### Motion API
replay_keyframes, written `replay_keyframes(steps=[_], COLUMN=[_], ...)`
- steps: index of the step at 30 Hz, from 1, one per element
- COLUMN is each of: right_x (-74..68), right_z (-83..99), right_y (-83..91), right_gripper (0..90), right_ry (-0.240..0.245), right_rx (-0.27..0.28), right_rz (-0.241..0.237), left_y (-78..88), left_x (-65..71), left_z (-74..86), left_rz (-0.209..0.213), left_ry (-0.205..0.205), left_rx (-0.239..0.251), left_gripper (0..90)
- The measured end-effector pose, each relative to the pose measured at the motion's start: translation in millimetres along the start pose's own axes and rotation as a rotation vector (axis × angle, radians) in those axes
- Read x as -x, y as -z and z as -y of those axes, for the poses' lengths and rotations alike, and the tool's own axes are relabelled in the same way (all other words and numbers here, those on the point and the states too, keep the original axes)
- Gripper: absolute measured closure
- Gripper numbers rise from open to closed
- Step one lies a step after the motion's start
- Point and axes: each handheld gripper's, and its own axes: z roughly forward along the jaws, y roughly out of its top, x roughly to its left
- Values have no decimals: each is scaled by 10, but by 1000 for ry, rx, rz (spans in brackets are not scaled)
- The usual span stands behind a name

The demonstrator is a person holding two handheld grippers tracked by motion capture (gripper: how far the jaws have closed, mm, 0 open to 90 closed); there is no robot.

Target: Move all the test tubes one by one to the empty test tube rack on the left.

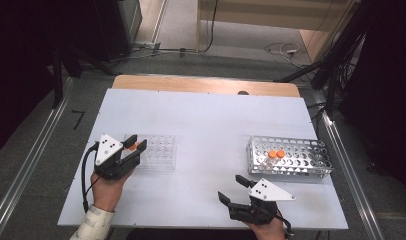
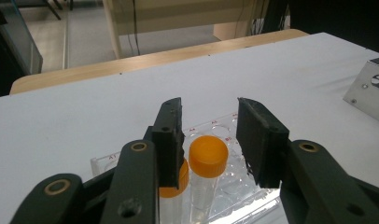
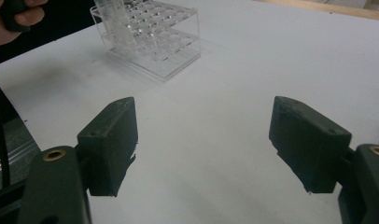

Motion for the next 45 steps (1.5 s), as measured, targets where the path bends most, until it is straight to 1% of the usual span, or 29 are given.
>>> replay_keyframes(steps=[2, 5, 11, 13, 17, 22, 27, 29, 31, 34, 36, 39, 40, 42, 44, 45], right_x=[0, 2, 33, 51, 87, 155, 260, 303, 347, 413, 447, 497, 521, 579, 640, 670], right_z=[-1, -5, -3, 3, 13, 39, 87, 107, 124, 142, 146, 151, 156, 165, 175, 180], right_y=[3, 11, 33, 50, 93, 164, 252, 286, 320, 373, 404, 438, 449, 461, 473, 476], right_gripper=[223, 222, 222, 222, 222, 222, 222, 224, 224, 226, 230, 236, 238, 245, 257, 264], right_ry=[-2, -7, -9, -12, -19, -29, -47, -49, -62, -71, -76, -90, -92, -98, -110, -114], right_rx=[1, 2, 8, 9, 17, 22, 22, 21, 20, 27, 34, 36, 37, 35, 35, 35], right_rz=[0, 3, 13, 19, 32, 60, 102, 128, 150, 182, 201, 229, 240, 262, 284, 296], left_y=[3, 5, 1, 2, 8, 41, 106, 142, 197, 256, 285, 314, 321, 329, 325, 321], left_x=[0, 5, 30, 42, 57, 99, 199, 270, 367, 480, 527, 555, 558, 557, 554, 555], left_z=[-3, -3, -12, -19, -26, -27, -5, 51, 142, 254, 300, 335, 348, 397, 449, 481], left_rz=[2, -4, -28, -29, -24, -9, 9, 17, 23, 47, 64, 81, 85, 87, 100, 103], left_ry=[2, 9, 17, 23, 28, 22, 17, 16, 4, -13, -16, -9, -6, 14, 36, 39], left_rx=[1, 9, 14, 18, 22, 30, 38, 39, 38, 23, 13, 15, 12, 14, 13, 8], left_gripper=[566, 496, 312, 255, 208, 200, 186, 170, 167, 166, 163, 161, 148, 144, 145, 145])
